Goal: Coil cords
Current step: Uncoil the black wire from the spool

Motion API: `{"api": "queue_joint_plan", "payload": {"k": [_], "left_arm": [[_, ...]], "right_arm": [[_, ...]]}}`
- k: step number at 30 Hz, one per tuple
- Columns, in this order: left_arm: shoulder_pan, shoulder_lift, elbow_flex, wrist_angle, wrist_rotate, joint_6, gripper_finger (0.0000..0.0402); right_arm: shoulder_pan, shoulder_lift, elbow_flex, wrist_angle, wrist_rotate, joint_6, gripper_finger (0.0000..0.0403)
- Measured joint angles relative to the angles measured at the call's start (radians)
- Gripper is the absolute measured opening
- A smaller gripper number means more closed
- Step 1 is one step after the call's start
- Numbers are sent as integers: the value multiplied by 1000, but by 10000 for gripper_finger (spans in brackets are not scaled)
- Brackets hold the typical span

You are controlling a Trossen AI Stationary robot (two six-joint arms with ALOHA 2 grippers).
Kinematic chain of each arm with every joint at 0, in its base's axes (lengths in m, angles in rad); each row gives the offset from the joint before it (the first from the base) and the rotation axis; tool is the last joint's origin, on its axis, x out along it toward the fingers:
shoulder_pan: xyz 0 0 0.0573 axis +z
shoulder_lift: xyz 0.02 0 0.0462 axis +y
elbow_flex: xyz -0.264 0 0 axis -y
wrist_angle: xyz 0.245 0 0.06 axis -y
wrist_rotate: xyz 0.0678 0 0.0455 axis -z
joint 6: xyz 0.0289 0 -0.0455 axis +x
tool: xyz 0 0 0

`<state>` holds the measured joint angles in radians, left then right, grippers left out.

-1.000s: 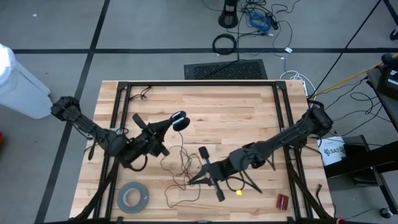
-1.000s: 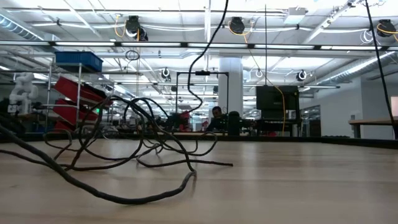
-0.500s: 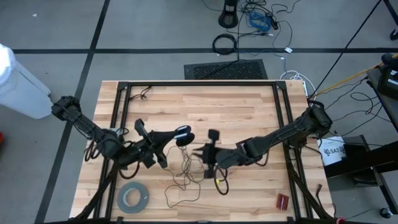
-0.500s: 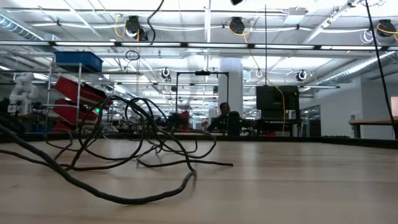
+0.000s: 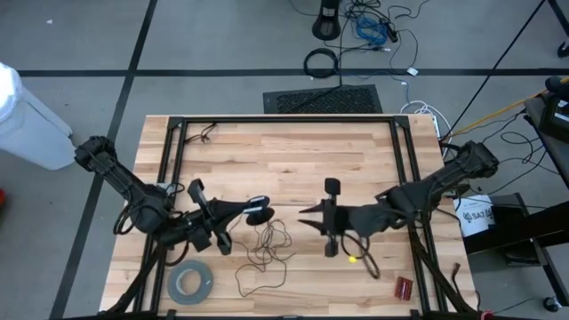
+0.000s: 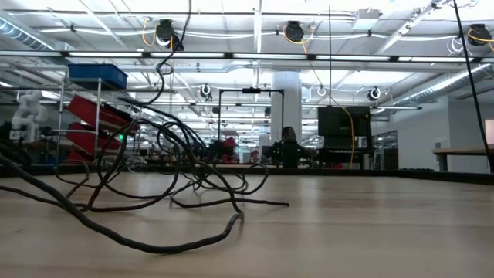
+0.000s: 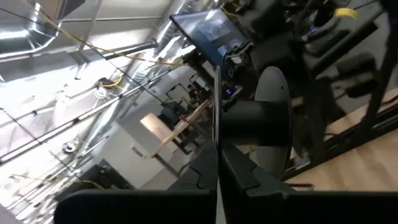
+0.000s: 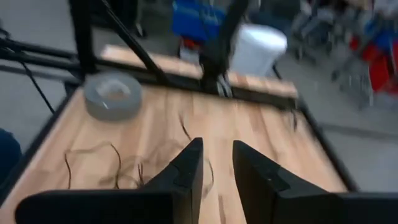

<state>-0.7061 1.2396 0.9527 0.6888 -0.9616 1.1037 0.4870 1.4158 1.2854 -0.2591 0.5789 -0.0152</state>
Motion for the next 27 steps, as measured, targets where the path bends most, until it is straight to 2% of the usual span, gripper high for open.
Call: {"api": "queue_joint_plan", "payload": {"k": [7, 13, 19, 22, 24, 27], "left_arm": [[-3, 0, 0, -75, 178, -163, 1], [-3, 0, 0, -120, 203, -209, 1], [-3, 0, 0, -213, 229, -258, 1], [-3, 0, 0, -227, 229, -276, 1], [-3, 0, 0, -228, 244, -349, 1], [1, -14, 0, -252, 380, -436, 1]], "right_arm": [[45, 6, 0, 173, 2, -213, 75], [45, 5, 0, 186, 7, -261, 75], [44, 8, 0, 269, -9, -308, 75], [44, 9, 0, 269, -43, -321, 75], [44, 9, 0, 280, -86, -319, 75], [37, 22, 0, 323, -153, -338, 75]]}}
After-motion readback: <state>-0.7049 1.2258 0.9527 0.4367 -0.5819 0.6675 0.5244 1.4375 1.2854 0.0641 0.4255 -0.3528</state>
